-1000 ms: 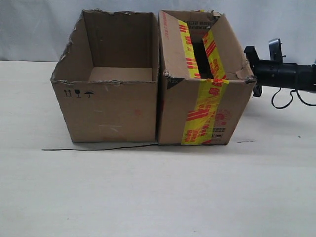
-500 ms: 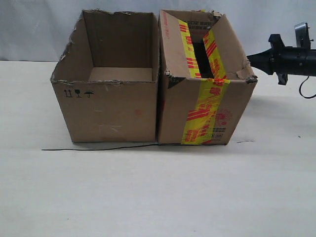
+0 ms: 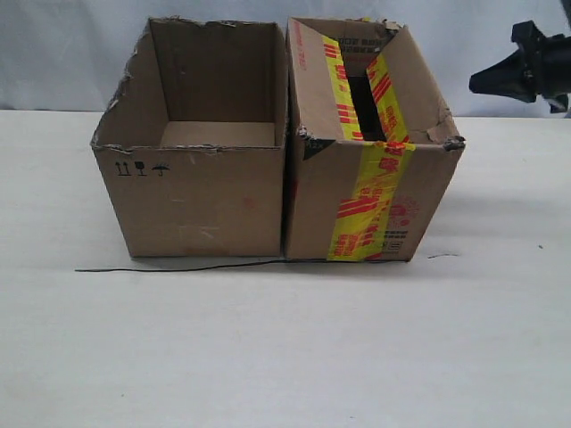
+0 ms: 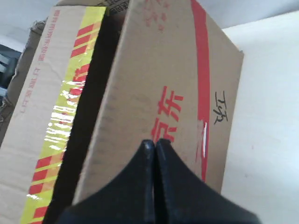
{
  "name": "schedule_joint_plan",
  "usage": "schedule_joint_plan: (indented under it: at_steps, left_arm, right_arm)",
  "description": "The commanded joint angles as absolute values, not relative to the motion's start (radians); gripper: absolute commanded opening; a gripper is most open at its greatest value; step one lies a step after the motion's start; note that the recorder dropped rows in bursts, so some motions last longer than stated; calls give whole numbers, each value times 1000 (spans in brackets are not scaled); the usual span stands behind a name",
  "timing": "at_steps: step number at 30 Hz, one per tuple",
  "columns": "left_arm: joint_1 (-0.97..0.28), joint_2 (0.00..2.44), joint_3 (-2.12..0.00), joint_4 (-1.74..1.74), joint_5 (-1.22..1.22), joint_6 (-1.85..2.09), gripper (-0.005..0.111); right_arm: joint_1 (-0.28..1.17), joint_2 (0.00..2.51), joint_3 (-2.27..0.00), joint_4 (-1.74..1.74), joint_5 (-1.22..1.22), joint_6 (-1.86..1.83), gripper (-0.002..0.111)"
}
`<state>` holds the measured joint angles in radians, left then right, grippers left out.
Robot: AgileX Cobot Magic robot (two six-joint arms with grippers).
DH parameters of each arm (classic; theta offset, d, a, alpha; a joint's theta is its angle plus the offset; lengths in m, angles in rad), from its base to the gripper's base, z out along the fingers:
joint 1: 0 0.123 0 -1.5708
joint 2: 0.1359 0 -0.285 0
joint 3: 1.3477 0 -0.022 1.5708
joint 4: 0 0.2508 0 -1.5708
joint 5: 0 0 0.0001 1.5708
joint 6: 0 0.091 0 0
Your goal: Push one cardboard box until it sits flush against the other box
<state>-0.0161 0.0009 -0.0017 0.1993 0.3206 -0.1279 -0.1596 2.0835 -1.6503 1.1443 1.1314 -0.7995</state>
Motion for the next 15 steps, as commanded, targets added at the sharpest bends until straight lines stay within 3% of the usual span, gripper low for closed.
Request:
schedule_joint_plan:
  at_steps: [1,15]
  left_arm:
    - [-24,0,0,190,309,-132,0]
    - [-24,0,0,190,309,-132,0]
  right_arm:
    - [-165,1904,-1535,1084,1045,-777,0]
    - [-165,1306,-1191,882,914,-714,0]
